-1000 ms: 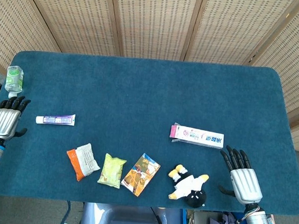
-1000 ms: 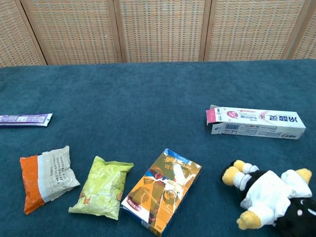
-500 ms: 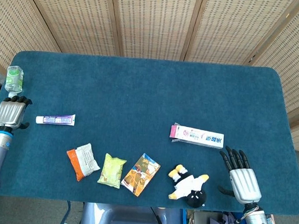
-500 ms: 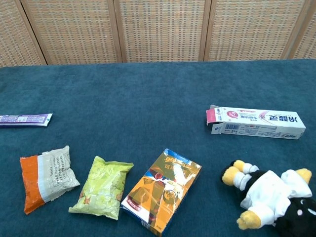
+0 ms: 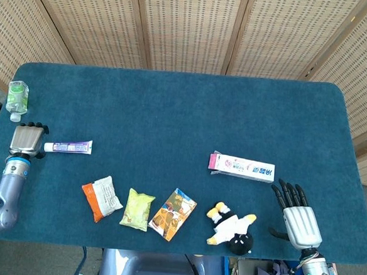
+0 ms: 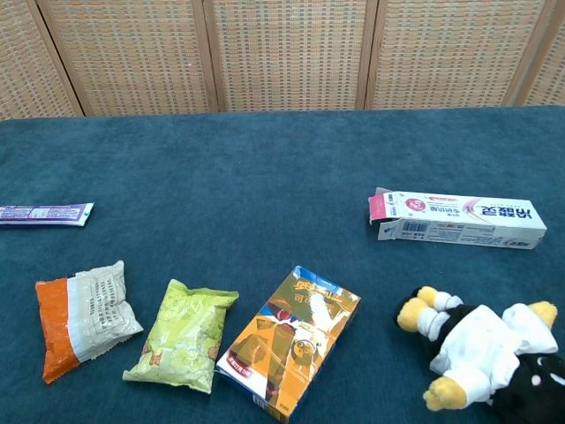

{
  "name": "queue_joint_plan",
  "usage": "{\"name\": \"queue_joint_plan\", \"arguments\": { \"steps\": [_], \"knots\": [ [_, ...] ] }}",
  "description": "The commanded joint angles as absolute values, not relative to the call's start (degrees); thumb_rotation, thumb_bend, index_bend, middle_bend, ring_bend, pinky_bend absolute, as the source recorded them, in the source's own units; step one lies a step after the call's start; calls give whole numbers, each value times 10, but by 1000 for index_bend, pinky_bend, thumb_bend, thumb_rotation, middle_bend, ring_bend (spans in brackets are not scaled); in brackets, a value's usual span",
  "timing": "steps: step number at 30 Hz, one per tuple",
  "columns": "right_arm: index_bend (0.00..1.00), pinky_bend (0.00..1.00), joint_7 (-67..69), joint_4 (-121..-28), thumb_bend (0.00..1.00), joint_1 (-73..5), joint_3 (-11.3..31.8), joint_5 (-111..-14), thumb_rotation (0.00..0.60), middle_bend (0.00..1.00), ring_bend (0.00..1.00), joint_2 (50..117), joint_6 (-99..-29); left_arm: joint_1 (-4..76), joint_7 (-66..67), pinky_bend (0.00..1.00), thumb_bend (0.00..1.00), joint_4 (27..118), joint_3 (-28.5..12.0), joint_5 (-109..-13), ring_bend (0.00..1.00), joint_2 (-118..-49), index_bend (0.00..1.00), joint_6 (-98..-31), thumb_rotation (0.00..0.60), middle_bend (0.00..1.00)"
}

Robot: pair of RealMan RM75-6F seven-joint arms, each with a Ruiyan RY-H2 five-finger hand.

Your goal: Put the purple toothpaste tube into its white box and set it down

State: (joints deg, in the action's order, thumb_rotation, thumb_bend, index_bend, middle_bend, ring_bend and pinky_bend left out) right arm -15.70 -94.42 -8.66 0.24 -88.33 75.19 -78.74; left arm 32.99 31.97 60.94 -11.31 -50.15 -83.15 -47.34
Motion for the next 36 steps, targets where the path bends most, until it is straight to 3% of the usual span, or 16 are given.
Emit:
{"name": "queue_joint_plan", "arguments": {
  "steps": [1, 22, 24, 28, 36],
  "knots": [
    [0, 0, -156, -943, 38, -87, 3, -881, 600, 0, 0, 753, -786, 339, 325, 264, 242, 590, -112, -489, 233, -846, 343, -465, 600, 292],
    [0, 0, -156, -937, 38, -88, 5, -871, 600, 0, 0, 755, -782, 373, 318, 283, 241, 522, -103, -469, 254, -897, 379, -428, 600, 316],
    [0, 0, -156, -936, 38, -88, 5, -871, 600, 0, 0, 755, -782, 375, 317, 316, 241, 518, -101, -471, 293, -901, 423, -427, 600, 357],
    [0, 0, -153, -934, 38, -88, 6, -874, 600, 0, 0, 756, -786, 377, 302, 485, 242, 506, -103, -484, 507, -916, 681, -440, 600, 608],
    [0, 0, -142, -929, 38, -87, 7, -881, 600, 0, 0, 757, -795, 372, 241, 560, 242, 480, -97, -546, 594, -938, 790, -474, 600, 700]
  ]
}}
